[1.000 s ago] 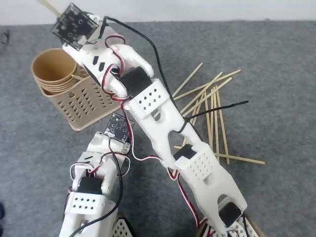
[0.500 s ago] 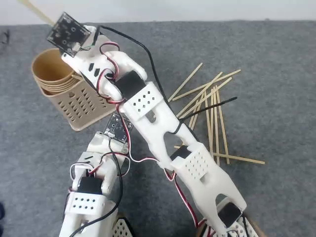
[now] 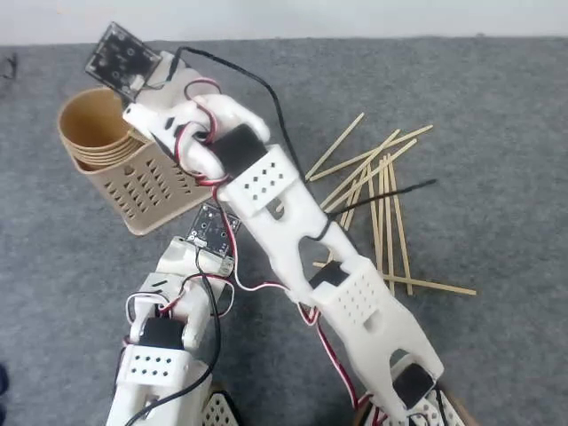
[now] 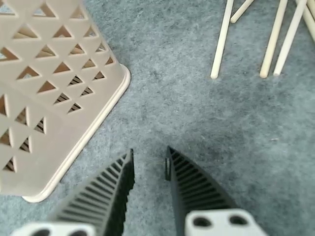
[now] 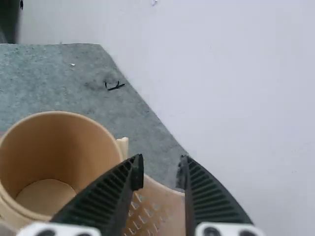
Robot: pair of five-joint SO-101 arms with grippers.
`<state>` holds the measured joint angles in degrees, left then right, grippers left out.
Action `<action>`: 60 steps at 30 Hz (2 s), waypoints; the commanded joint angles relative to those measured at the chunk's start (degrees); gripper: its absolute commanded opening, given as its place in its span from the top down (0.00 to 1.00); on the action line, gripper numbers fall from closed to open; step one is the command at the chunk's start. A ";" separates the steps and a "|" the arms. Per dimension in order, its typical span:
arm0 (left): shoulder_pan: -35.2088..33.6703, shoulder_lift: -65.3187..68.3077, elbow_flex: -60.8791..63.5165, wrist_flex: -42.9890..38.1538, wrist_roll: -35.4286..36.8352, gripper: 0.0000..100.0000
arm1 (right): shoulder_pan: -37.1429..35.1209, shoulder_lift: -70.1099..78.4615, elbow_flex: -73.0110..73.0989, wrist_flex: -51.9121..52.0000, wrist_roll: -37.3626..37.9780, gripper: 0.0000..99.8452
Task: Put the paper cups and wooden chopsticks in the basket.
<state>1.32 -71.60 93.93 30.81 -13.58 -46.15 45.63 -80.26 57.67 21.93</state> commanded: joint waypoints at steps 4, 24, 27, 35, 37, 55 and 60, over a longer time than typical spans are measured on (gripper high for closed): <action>0.18 -0.79 -0.57 -1.58 -0.70 0.91 | 6.73 -18.42 -2.73 17.98 5.89 0.88; 0.09 -0.79 -0.57 -1.58 -0.70 0.91 | 36.44 -35.91 43.16 44.97 5.71 0.88; 0.09 -0.79 -0.57 -1.58 -0.70 0.91 | 36.62 -35.91 52.66 41.98 5.71 0.88; 0.09 -0.79 -0.57 -1.58 -0.70 0.91 | 38.90 -35.91 72.88 27.38 5.27 0.88; 0.09 -0.79 -0.57 -1.58 -0.70 0.91 | 39.08 -35.91 77.45 23.60 5.27 0.88; 0.09 -0.79 -0.57 -1.58 -0.70 0.91 | 37.58 -35.82 94.33 8.13 5.27 0.88; 0.09 -0.79 -0.57 -1.58 -0.70 0.91 | 36.35 -35.74 95.74 6.73 5.27 0.88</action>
<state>1.23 -71.60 93.93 30.81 -13.58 -8.44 12.92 15.47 65.49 26.86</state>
